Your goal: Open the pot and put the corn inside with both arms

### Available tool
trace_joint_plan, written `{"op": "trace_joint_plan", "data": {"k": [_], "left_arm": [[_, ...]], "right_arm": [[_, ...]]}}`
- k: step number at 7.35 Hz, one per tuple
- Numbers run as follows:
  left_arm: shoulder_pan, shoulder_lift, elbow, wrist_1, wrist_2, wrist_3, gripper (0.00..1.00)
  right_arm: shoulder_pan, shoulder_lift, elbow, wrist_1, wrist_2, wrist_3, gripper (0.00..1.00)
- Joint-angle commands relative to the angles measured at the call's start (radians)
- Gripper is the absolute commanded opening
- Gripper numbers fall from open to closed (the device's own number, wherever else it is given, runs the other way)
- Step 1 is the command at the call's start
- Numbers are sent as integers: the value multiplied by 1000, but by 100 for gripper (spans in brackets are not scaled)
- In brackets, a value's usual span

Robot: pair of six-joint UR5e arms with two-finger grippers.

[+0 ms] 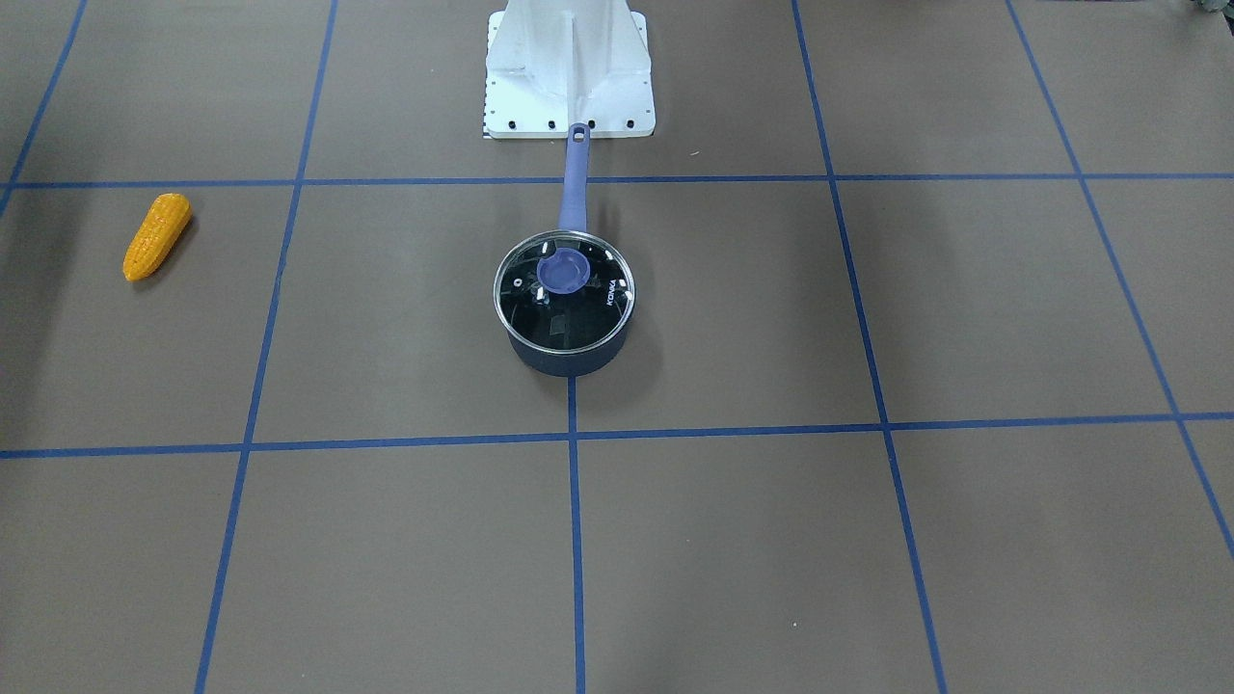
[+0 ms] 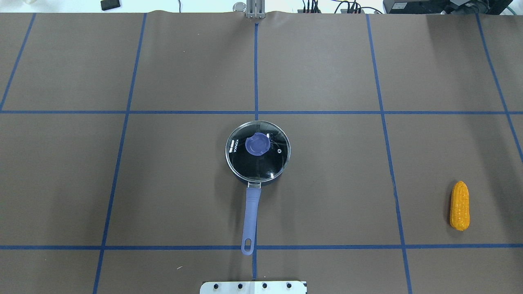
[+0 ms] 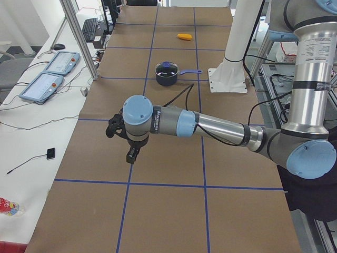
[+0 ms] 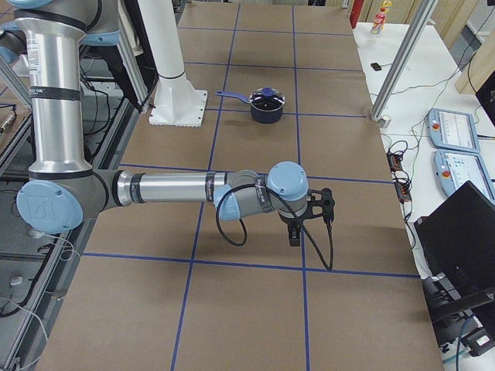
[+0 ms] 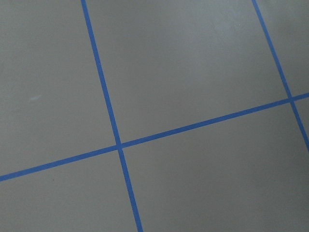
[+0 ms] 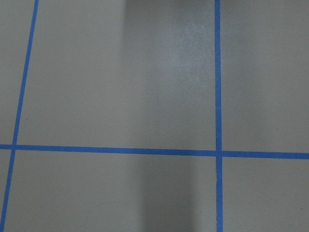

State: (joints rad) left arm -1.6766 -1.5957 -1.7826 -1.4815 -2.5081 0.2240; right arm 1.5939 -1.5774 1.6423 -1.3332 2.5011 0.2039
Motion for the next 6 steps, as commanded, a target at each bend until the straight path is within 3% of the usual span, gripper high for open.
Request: {"op": "trace_joint_plan", "data": {"k": [1,3,4,6], "left_arm": [[-2,3,-3,-2,-1,0,98],[2,-13,-20,10,-1,-49,98],[6,-29,-71,7,-3,-221,98],[108,-49,-228,9,5,-563,98]], "right_arm": [[0,-10,-25,15,7,-12,100],[-3,-1,-42,19,13,56,100],[-50,2,-18,23,22,181,100],[-208,-21,117,22,24,380,100]]}}
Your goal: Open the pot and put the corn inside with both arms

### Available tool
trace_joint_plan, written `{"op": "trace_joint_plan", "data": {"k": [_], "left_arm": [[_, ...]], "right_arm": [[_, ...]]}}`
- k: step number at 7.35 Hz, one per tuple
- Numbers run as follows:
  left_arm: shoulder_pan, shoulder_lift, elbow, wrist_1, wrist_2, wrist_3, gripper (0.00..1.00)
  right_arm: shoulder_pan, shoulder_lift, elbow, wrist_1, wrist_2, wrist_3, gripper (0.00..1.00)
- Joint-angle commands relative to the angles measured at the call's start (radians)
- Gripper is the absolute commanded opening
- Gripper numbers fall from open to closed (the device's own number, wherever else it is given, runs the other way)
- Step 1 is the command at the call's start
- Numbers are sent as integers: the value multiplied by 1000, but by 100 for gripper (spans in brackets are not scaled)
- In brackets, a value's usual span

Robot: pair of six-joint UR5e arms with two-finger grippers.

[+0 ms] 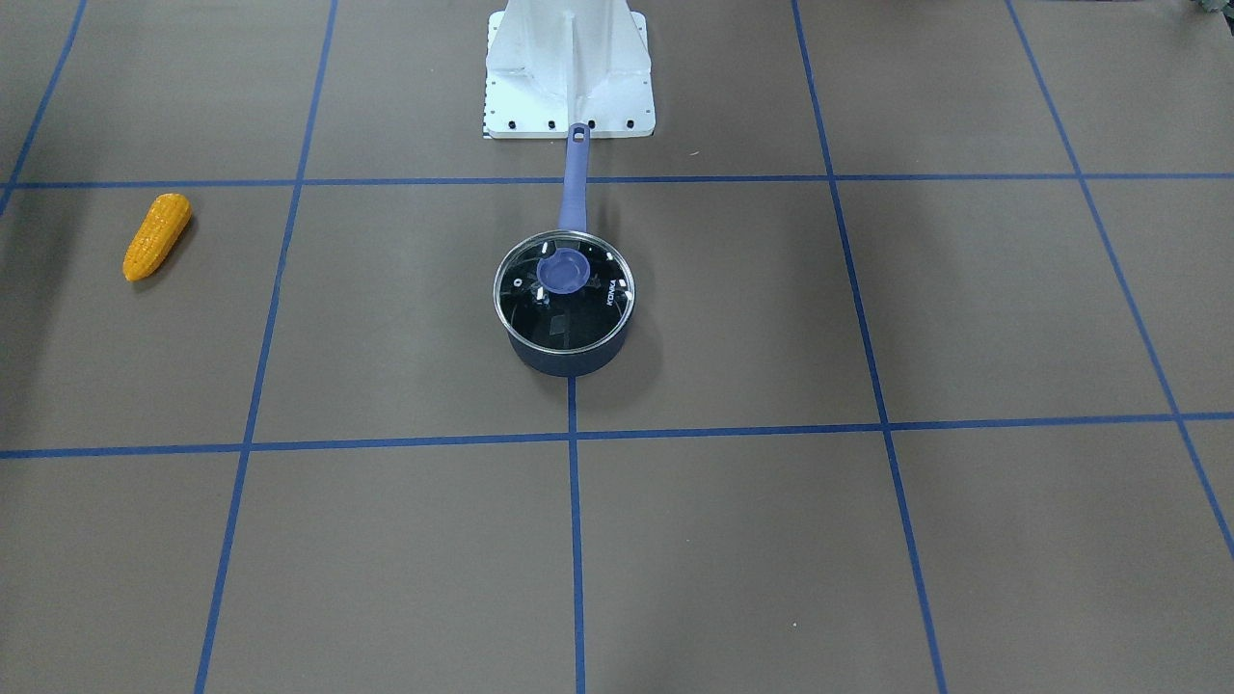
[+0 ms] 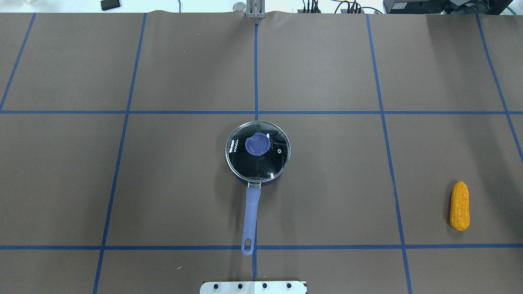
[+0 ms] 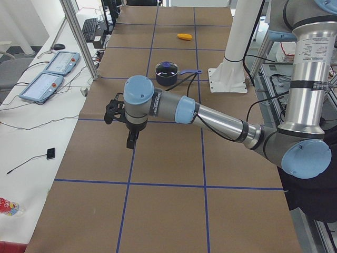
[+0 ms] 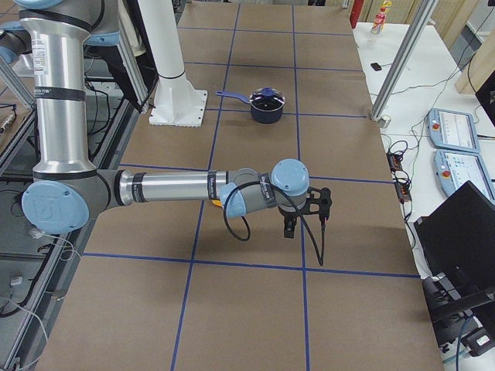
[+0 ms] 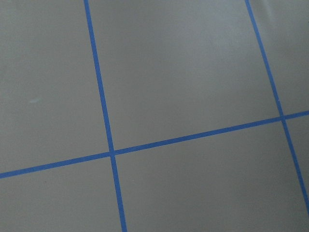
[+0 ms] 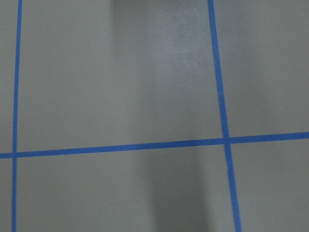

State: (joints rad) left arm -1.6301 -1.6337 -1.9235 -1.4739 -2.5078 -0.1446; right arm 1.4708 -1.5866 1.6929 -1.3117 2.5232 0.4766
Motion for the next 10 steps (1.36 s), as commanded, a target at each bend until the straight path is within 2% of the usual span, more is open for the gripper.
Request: {"op": "trace_joint_plan", "data": {"k": [1,2,3,4,5,6,7,8,9,10], "left_arm": [[140,-52,-126,1,21,-349,98],[201,-93,-159,1,29,-489,98],[304,-151,-190,1,97,-656,98],[438,-213,-222,6,191,-826,98],[507,-286,-223,39,220,-917,98],[589,-389,-224,134,294,-1000,98],[652,-475,-223,229,367,-1024,98],[706,-527,-215,271,413,-1070,98],[743,-550,-200,270,440,-1113,98],[784,-625,-131,270,486,-1168,98]], "right_arm": [[-154,-13,100,3,-10,208,100],[-225,-16,138,6,-45,271,100],[-315,-54,154,15,-158,292,100],[-370,-79,154,55,-203,309,100],[-391,-119,160,92,-204,309,100],[-405,-180,160,170,-199,318,100],[-434,-185,162,195,-195,379,100],[-496,-191,163,251,-210,477,100],[-529,-238,162,355,-213,537,100],[-570,-246,162,383,-236,597,100]]}}
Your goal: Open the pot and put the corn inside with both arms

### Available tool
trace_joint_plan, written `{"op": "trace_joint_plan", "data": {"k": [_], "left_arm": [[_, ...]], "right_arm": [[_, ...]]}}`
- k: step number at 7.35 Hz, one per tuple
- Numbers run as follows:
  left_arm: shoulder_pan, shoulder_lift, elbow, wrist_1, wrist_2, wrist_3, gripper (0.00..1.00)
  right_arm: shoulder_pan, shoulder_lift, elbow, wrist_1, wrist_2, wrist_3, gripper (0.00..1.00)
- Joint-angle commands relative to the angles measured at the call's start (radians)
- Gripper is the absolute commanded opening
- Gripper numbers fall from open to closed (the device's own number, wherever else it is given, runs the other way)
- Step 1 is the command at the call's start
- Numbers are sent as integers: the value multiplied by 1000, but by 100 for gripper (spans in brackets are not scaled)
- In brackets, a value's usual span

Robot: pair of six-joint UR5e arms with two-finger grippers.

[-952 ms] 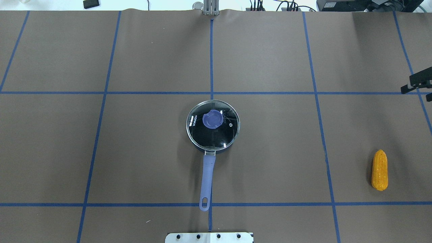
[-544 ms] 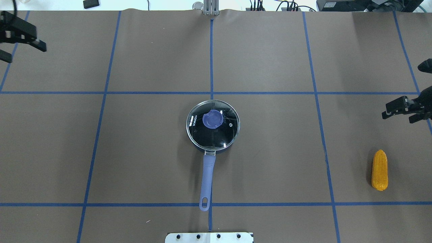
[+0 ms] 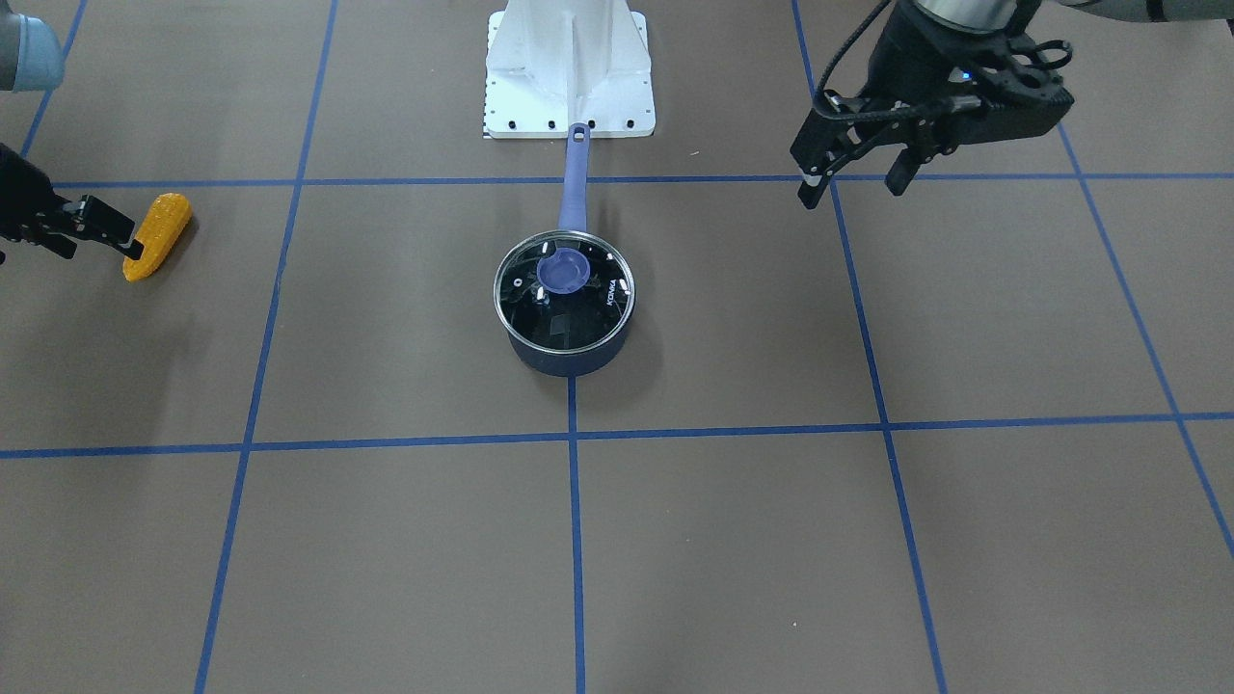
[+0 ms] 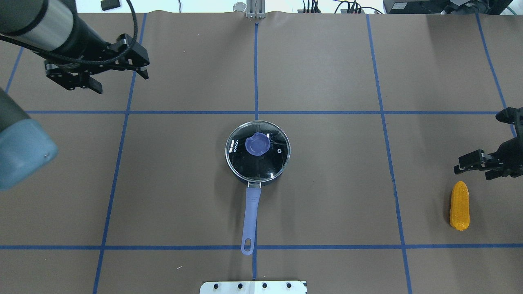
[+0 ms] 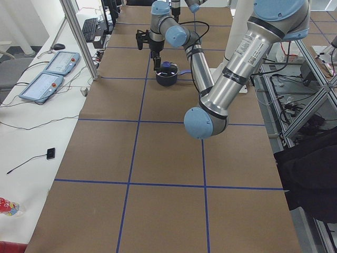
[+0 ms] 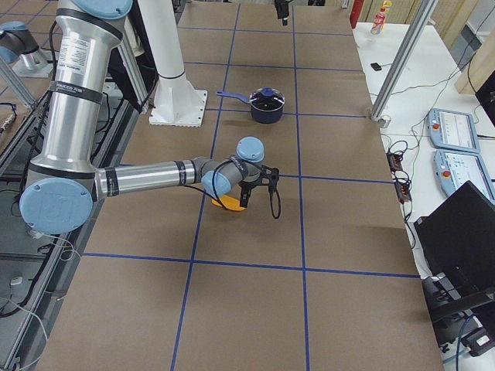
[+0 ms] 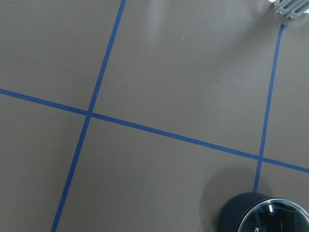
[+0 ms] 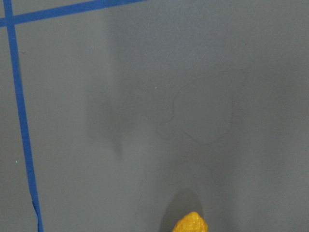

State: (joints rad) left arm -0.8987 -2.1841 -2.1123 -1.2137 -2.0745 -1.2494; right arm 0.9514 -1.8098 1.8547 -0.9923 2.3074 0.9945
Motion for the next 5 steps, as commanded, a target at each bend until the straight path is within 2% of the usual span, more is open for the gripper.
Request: {"op": "trace_joint_plan", "data": {"k": [1,4,5], "left_arm": [[111,-116,96,8,97,-112,98],[179,-224,222,0,181,-183,98],[185,-232,230,0,189,-183,98]], "right_arm": [[-119,-22,0,67,-104,132,100],[-172,-54,0,67,-151,136,100],[-184,-59,-2,67,-163,136,100]]}}
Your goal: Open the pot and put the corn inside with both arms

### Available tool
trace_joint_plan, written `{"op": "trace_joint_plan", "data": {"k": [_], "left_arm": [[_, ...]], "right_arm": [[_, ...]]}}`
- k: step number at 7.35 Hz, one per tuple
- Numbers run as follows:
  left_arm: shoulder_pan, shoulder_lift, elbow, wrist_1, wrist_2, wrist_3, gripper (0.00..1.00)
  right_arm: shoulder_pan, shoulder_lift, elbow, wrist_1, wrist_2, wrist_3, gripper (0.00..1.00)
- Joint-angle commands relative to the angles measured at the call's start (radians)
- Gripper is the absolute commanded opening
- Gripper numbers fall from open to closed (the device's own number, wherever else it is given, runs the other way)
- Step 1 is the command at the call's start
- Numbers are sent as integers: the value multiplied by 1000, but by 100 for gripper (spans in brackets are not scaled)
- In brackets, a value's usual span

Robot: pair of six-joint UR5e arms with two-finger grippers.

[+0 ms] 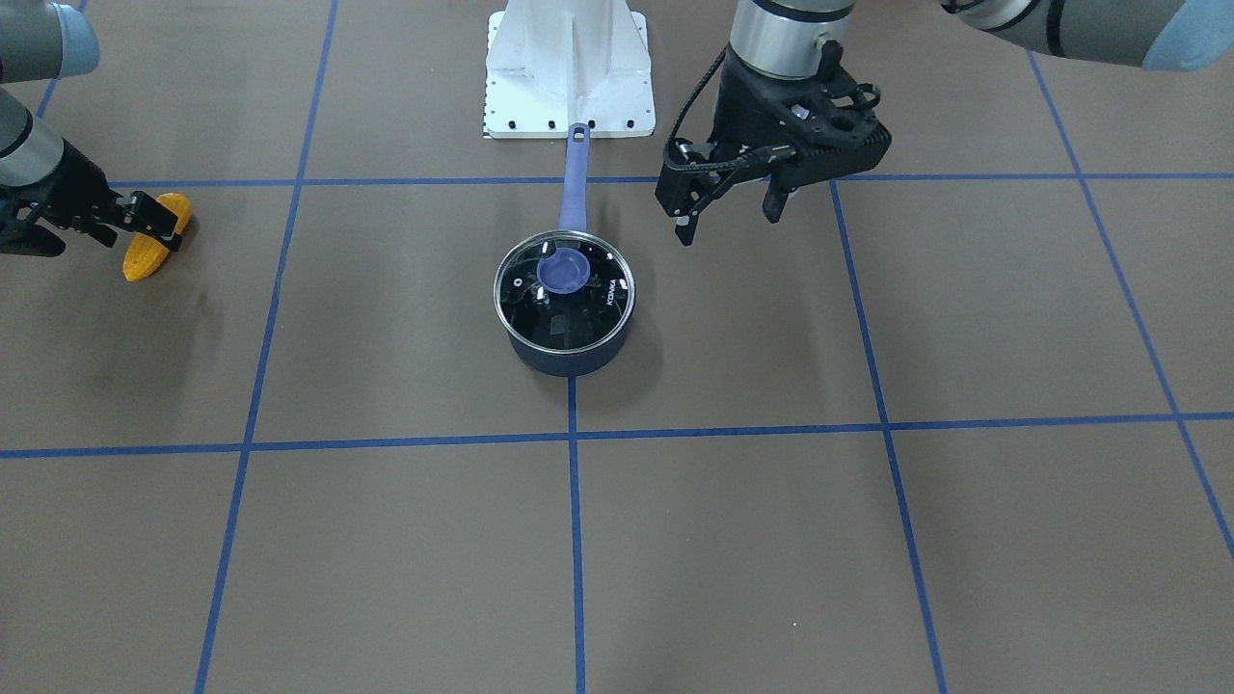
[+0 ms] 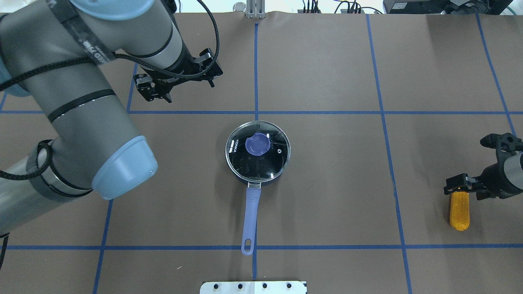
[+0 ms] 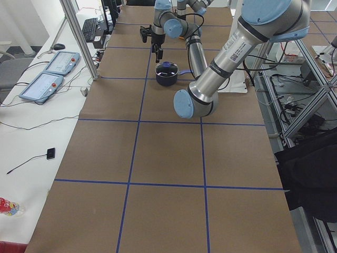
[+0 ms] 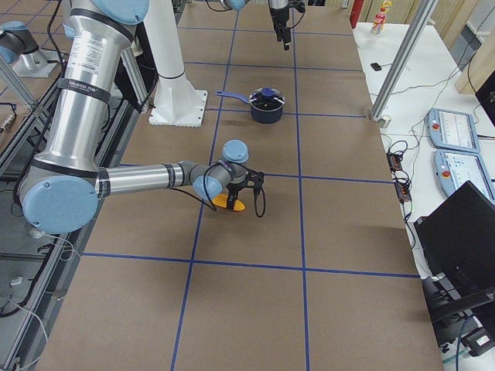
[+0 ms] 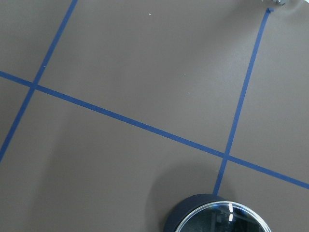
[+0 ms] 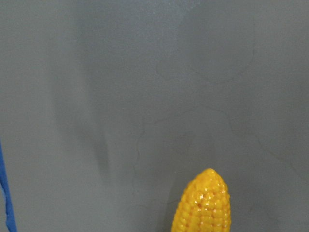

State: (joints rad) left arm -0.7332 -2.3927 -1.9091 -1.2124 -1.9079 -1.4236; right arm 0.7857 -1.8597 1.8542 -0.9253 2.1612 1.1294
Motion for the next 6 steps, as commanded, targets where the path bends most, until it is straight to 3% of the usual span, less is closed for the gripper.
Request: {"op": "trace_joint_plan", "data": {"k": [1,4,6], "left_arm": [[20,-28,34,-3,23,-9,98],[29,-59,151,-82,26,-28,98],[61,-71,194,-90,27,-32,98]], "right_arm": [[-31,-10,-3,0,-32,3,100],[-106,-9,-4,0,-89,50,100],[-109,-9,-1,8,-93,50,86]]}}
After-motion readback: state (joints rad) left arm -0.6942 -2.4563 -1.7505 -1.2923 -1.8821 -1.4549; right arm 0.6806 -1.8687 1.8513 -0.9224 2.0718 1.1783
